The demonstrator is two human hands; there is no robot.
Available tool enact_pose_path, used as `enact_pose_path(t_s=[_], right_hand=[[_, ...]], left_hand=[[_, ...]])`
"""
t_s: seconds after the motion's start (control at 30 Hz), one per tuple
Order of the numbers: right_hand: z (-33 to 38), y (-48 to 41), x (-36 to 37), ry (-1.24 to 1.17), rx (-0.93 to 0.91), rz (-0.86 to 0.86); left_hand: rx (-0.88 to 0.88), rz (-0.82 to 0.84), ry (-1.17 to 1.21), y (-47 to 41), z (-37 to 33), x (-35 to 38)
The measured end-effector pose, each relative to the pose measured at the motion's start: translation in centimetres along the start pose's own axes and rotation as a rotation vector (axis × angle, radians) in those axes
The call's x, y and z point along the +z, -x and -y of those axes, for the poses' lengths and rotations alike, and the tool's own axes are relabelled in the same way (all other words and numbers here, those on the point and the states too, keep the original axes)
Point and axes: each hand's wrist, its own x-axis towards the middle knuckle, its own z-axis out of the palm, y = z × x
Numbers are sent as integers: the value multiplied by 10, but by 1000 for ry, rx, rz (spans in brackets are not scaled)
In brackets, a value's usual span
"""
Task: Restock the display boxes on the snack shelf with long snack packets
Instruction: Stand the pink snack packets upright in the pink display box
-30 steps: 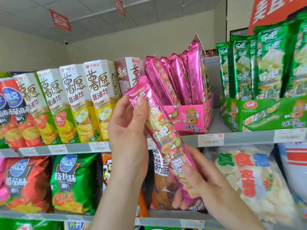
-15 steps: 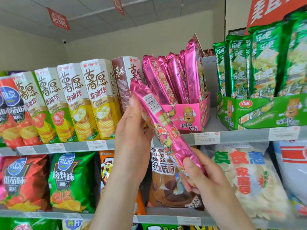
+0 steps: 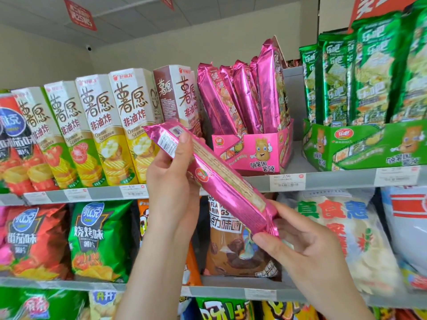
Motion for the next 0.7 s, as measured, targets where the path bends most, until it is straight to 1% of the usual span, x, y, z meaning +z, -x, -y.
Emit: enact_pose_path(t_s=[0.07, 0.13, 0.27, 0.33, 0.4, 0.47, 0.5, 0.53, 0.57, 0.6, 0.63, 0.7], right_hand=[[1, 0, 0, 51, -48, -55], [0, 1, 0, 153, -108, -129], [-7, -1, -1, 449, -331, -251], [-12, -2, -1, 599, -435, -321], [-15, -2, -3, 644, -496, -306], [-12, 0, -3, 550, -440, -189], [-9, 1, -1, 427, -359, -126], [-6, 1, 1, 236, -250, -73], [-2, 1, 2, 52, -135, -41], [0, 1, 3, -49, -46, -45], [2, 0, 2, -46, 6, -50], [3, -3, 0, 83, 48, -26]], left_hand=[[-44, 6, -14, 0, 2, -2], [-60, 24, -93, 1, 2, -2], [6, 118, -366, 7, -1, 1], [-12, 138, -355, 11, 0, 3], [-26, 131, -303, 12, -1, 3], [-42, 111, -237, 9, -3, 3], [-46, 103, -217, 7, -4, 1], [-47, 105, -202, 5, -5, 0], [-50, 121, -173, 3, -6, -2], [-56, 147, -133, 2, -7, -3], [-65, 178, -92, 2, -6, -4], [-81, 213, -30, 2, -4, -5]])
